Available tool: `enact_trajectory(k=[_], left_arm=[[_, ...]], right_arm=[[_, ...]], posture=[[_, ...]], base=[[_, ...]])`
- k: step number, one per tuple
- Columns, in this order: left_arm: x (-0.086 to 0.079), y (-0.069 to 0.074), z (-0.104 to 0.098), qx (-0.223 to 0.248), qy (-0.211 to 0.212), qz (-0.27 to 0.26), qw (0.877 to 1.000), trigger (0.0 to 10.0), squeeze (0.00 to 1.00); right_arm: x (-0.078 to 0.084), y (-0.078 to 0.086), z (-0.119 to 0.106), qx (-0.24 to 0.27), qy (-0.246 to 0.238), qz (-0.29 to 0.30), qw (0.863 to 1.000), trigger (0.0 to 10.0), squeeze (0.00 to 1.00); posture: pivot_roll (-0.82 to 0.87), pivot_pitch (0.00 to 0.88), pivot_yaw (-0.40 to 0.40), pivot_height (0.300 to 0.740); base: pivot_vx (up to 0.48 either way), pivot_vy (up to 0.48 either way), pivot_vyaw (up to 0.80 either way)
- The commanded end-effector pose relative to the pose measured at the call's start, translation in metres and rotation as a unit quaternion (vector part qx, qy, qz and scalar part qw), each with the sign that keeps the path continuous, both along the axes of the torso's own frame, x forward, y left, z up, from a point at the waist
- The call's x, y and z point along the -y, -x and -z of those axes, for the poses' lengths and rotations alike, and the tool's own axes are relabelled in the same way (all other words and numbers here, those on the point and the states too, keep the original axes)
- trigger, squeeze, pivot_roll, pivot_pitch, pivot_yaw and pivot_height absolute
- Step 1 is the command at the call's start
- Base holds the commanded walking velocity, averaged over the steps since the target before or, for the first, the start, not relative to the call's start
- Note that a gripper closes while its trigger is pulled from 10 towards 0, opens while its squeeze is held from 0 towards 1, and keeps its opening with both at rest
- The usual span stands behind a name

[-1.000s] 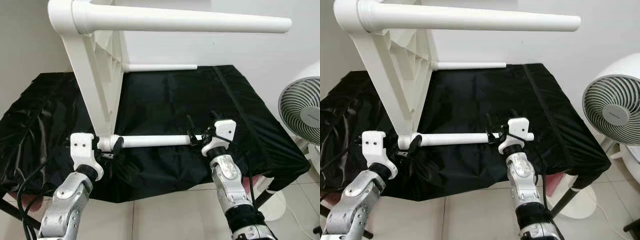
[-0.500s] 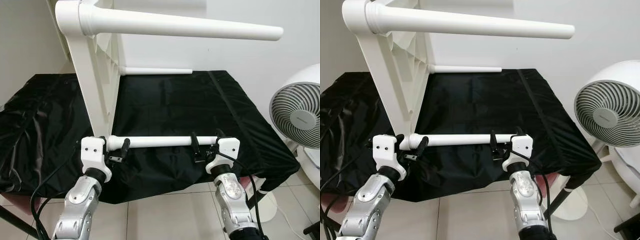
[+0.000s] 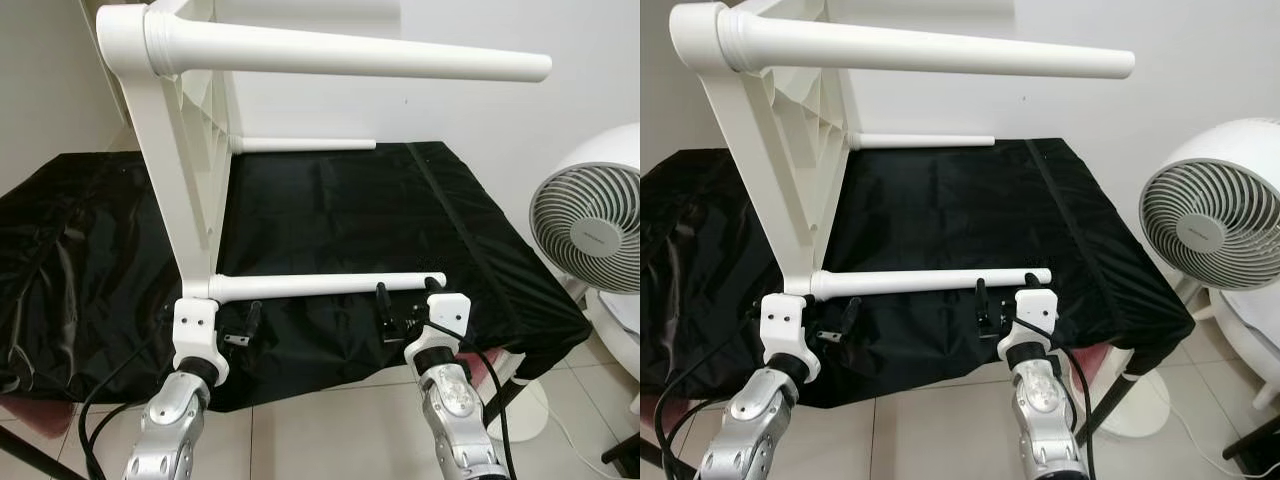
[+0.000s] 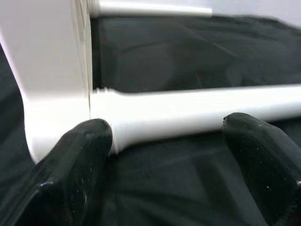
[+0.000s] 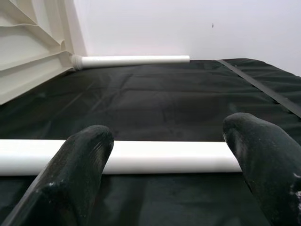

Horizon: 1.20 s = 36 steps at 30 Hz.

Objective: Building children table

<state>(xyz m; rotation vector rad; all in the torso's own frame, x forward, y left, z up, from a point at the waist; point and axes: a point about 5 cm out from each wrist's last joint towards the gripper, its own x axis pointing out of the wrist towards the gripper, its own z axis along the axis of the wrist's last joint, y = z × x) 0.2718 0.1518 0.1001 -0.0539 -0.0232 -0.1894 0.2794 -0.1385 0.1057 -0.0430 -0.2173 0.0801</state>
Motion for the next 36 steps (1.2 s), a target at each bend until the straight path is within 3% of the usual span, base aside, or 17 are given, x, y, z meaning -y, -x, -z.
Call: enact_trajectory(k=[1,5,13,26,34,36], left_arm=[[-0.004,-0.001,0.000,0.003,0.003,-0.024,1.000,10.0,0.00],[-0.009,-0.007,0.003,-0.013,0.039,-0.049,0.998,10.0,0.00],[-0.002,-0.014,0.005,-0.027,0.054,-0.032,0.998,10.0,0.00],[-0.001,-0.036,0.000,-0.023,0.021,-0.037,0.999,10.0,0.00],[0.002,-0.036,-0.007,-0.010,0.018,-0.030,0.999,10.0,0.00],[0.005,-0.028,-0.012,0.004,0.006,-0.004,1.000,10.0,0.00]], right_arm=[[-0.002,-0.002,0.000,-0.004,0.000,-0.001,1.000,10.0,0.00],[-0.006,-0.002,0.000,-0.007,0.001,0.002,1.000,10.0,0.00],[0.000,-0.009,0.001,-0.025,0.014,0.028,0.999,10.0,0.00],[-0.001,-0.022,-0.007,-0.010,0.017,0.007,1.000,10.0,0.00],[-0.001,-0.027,-0.014,0.001,0.021,0.004,1.000,10.0,0.00],[0.001,-0.029,-0.017,0.002,0.023,-0.001,1.000,10.0,0.00]], posture=[[0.03,0.000,0.048,0.740],[0.03,0.000,0.037,0.740],[0.02,0.000,0.043,0.740],[0.03,0.000,0.027,0.740],[0.04,0.000,0.010,0.740],[0.05,0.000,-0.030,0.740]], base=[[0.000,0.000,0.00],[0.000,0.000,0.00],[0.000,0.000,0.00],[0.000,0.000,0.00],[0.000,0.000,0.00],[0.000,0.000,0.00]])
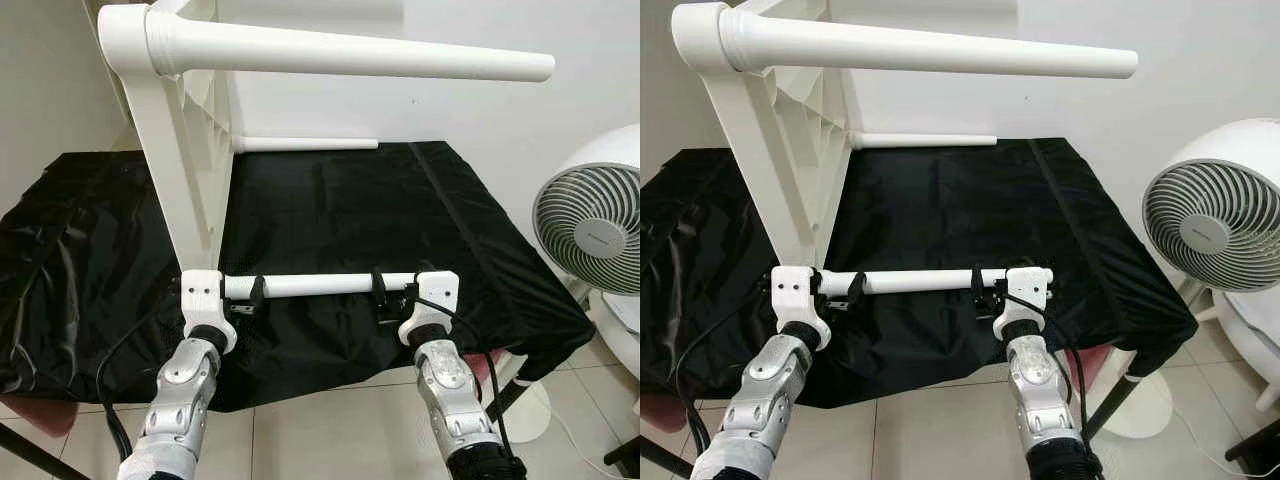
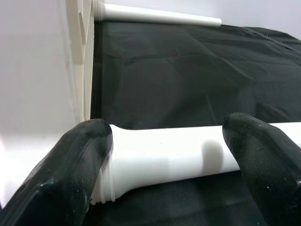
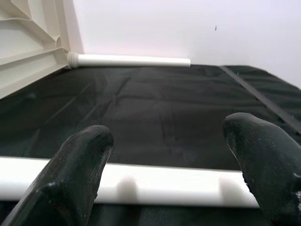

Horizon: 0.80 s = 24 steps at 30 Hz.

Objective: Building children table

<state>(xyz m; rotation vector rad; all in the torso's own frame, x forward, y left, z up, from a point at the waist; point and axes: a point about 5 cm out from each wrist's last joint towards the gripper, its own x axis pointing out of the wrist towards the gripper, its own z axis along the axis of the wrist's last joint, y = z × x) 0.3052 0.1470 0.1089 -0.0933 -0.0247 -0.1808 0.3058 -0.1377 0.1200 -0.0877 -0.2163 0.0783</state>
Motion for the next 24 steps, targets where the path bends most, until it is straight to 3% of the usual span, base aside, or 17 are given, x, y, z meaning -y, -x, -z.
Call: enact_trajectory(k=[1,8,10,13,14,18,24], left_arm=[[0.000,0.005,-0.004,0.005,-0.013,0.000,1.000,10.0,0.00],[0.006,0.010,-0.004,0.009,-0.010,0.023,1.000,10.0,0.00],[0.006,0.004,-0.004,-0.005,0.012,-0.004,1.000,10.0,0.00],[0.006,0.002,-0.005,-0.008,0.011,-0.016,1.000,10.0,0.00],[0.005,-0.001,-0.011,-0.002,0.006,-0.041,0.999,10.0,0.00],[0.005,-0.003,-0.017,0.010,-0.003,-0.044,0.999,10.0,0.00],[0.006,-0.005,-0.023,0.022,-0.021,-0.028,0.999,10.0,0.00]], right_arm=[[0.001,-0.002,-0.003,0.001,0.001,-0.005,1.000,10.0,0.00],[-0.008,-0.005,-0.007,0.003,-0.004,-0.021,1.000,10.0,0.00],[-0.011,-0.003,-0.009,0.008,0.002,-0.028,1.000,10.0,0.00],[-0.009,-0.003,-0.009,0.010,0.004,-0.026,1.000,10.0,0.00],[0.002,-0.003,-0.007,0.011,0.007,-0.004,1.000,10.0,0.00],[0.010,-0.004,-0.008,0.012,0.002,0.014,1.000,10.0,0.00],[0.009,-0.004,-0.010,0.013,0.001,0.011,1.000,10.0,0.00]], posture=[[0.05,0.000,-0.030,0.740],[0.04,0.000,-0.039,0.740],[0.04,0.000,-0.026,0.740],[0.04,0.000,-0.004,0.740],[0.05,0.000,0.014,0.740],[0.05,0.000,0.017,0.740],[0.06,0.000,0.015,0.740]], base=[[0.000,0.000,0.00],[0.000,0.000,0.00],[0.000,0.000,0.00],[0.000,0.000,0.00],[0.000,0.000,0.00],[0.000,0.000,0.00],[0.000,0.000,0.00]])
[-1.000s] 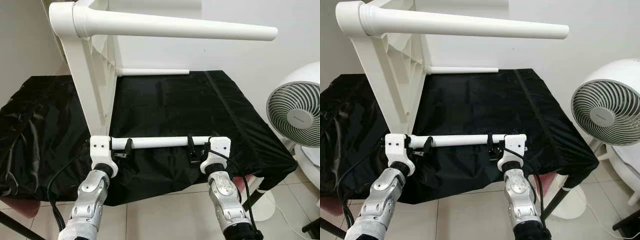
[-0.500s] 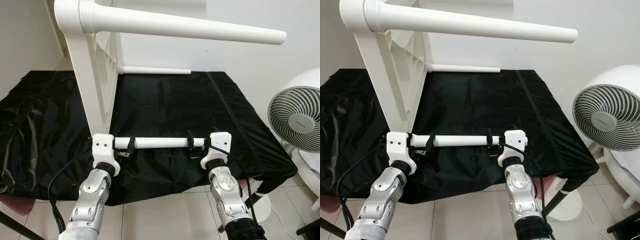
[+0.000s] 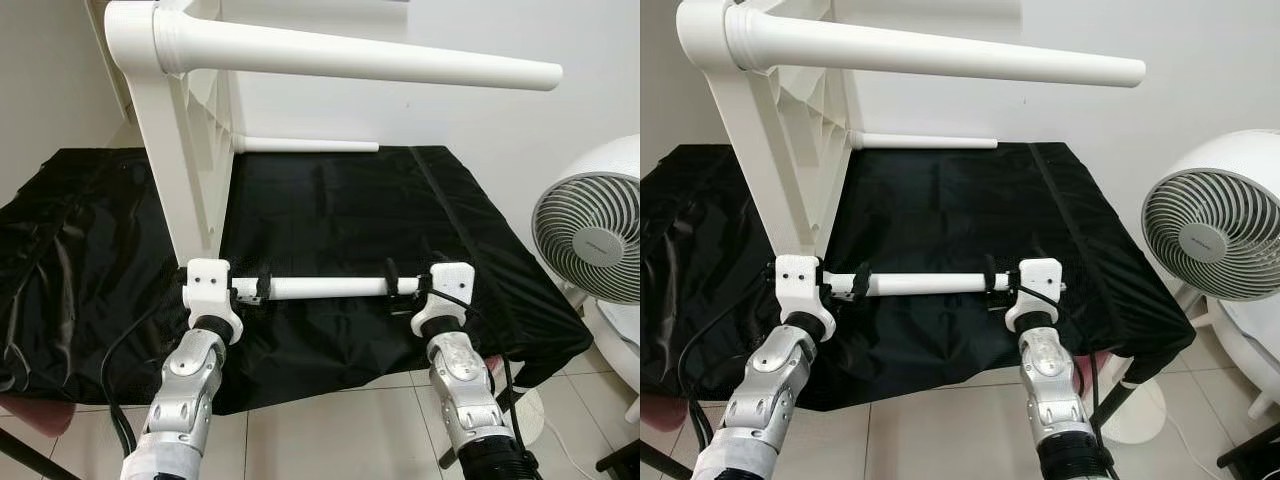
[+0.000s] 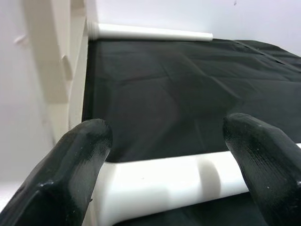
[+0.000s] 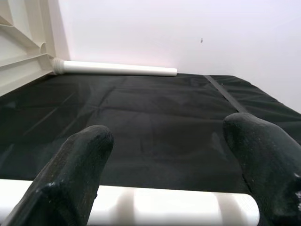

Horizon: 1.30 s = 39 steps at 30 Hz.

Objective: Building children table

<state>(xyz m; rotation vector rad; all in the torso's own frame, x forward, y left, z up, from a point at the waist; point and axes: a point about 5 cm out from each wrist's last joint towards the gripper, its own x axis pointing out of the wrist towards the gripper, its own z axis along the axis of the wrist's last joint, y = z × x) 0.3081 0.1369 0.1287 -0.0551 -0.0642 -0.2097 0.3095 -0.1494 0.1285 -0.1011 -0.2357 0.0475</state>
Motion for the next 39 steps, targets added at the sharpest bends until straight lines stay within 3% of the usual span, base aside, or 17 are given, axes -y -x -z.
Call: enact_trajectory(k=[1,14,39], left_arm=[[-0.0042,-0.0019,-0.0029,0.000,-0.002,-0.041,0.999,10.0,0.00],[0.0004,-0.0043,-0.0102,0.022,-0.037,-0.023,0.999,10.0,0.00],[-0.0005,0.0025,-0.0046,0.008,-0.047,-0.018,0.999,10.0,0.00]], right_arm=[[-0.0030,-0.0001,-0.0011,0.003,-0.003,-0.004,1.000,10.0,0.00],[-0.0079,-0.0029,-0.0006,-0.001,-0.007,-0.013,1.000,10.0,0.00],[-0.0036,0.0004,0.0010,-0.006,0.001,-0.011,1.000,10.0,0.00]], posture=[[0.06,0.000,0.015,0.740],[0.08,0.009,0.003,0.740],[0.07,0.028,0.002,0.740]], base=[[0.000,0.000,0.00],[0.000,0.000,0.00],[0.000,0.000,0.00]])
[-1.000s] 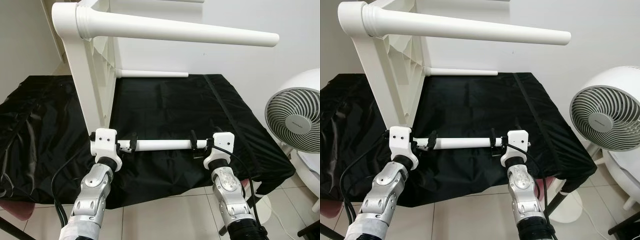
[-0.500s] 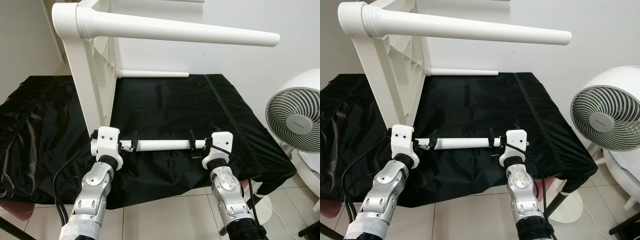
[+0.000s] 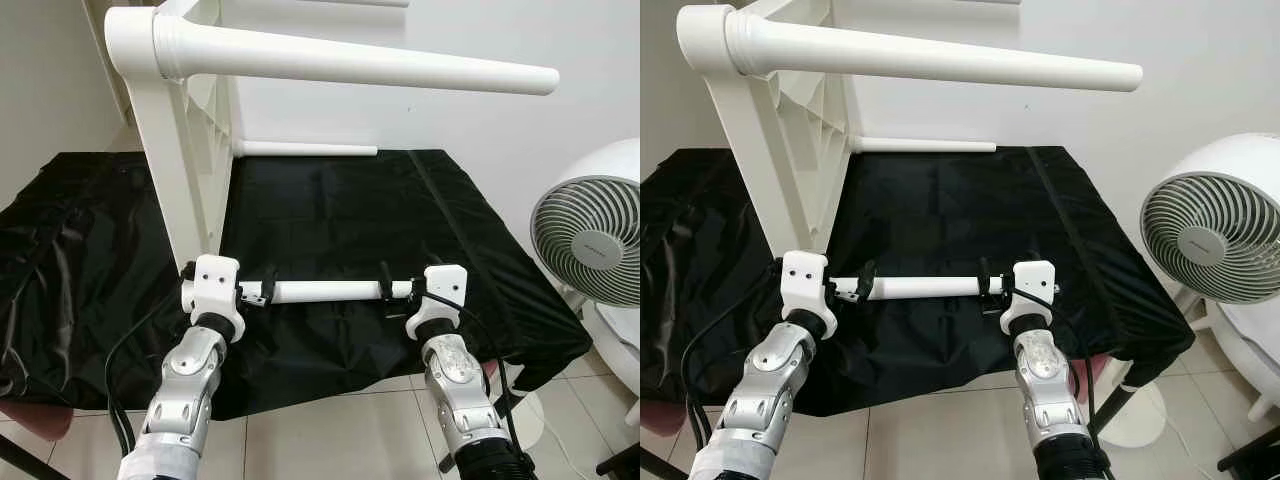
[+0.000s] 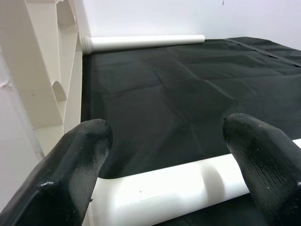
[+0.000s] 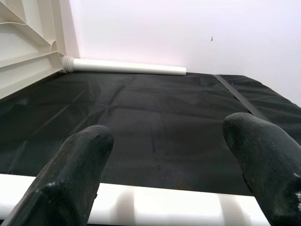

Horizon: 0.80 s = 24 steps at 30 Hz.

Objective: Building children table

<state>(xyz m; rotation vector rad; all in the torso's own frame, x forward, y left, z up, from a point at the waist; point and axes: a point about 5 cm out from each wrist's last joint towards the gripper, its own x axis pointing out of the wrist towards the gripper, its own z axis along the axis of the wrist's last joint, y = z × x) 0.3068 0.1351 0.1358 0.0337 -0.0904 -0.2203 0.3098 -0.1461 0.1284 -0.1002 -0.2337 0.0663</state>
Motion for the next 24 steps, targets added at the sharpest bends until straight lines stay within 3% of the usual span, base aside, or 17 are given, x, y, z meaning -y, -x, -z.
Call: enact_trajectory(k=[1,3,11,14,20,24], left_arm=[[-0.002,0.001,0.002,-0.008,-0.004,-0.022,1.000,10.0,0.00],[0.007,0.010,0.010,-0.033,-0.011,0.017,0.999,10.0,0.00],[0.018,0.028,0.023,-0.071,-0.012,0.063,0.995,10.0,0.00],[0.016,0.038,0.030,-0.096,0.003,0.056,0.994,10.0,0.00],[0.008,0.041,0.034,-0.131,0.029,0.029,0.990,10.0,0.00],[0.005,0.037,0.036,-0.157,0.075,0.005,0.985,10.0,0.00]], right_arm=[[0.000,0.001,0.001,-0.004,0.001,-0.002,1.000,10.0,0.00],[0.000,0.001,0.001,-0.004,0.003,-0.001,1.000,10.0,0.00],[0.001,0.002,0.001,-0.004,0.005,-0.001,1.000,10.0,0.00],[0.000,0.005,0.003,-0.006,0.008,-0.005,1.000,10.0,0.00],[0.000,0.005,0.003,-0.006,0.009,-0.009,1.000,10.0,0.00],[-0.003,0.004,0.000,0.001,0.011,-0.015,1.000,10.0,0.00]], posture=[[0.07,0.028,0.002,0.740],[0.07,0.026,0.005,0.740],[0.07,0.025,0.006,0.740],[0.07,0.026,0.004,0.740],[0.08,0.020,0.002,0.740],[0.08,0.017,-0.001,0.740]], base=[[0.000,0.000,0.00],[0.000,0.000,0.00],[0.000,0.000,0.00],[0.000,0.000,0.00],[0.000,0.000,0.00],[0.000,0.000,0.00]])
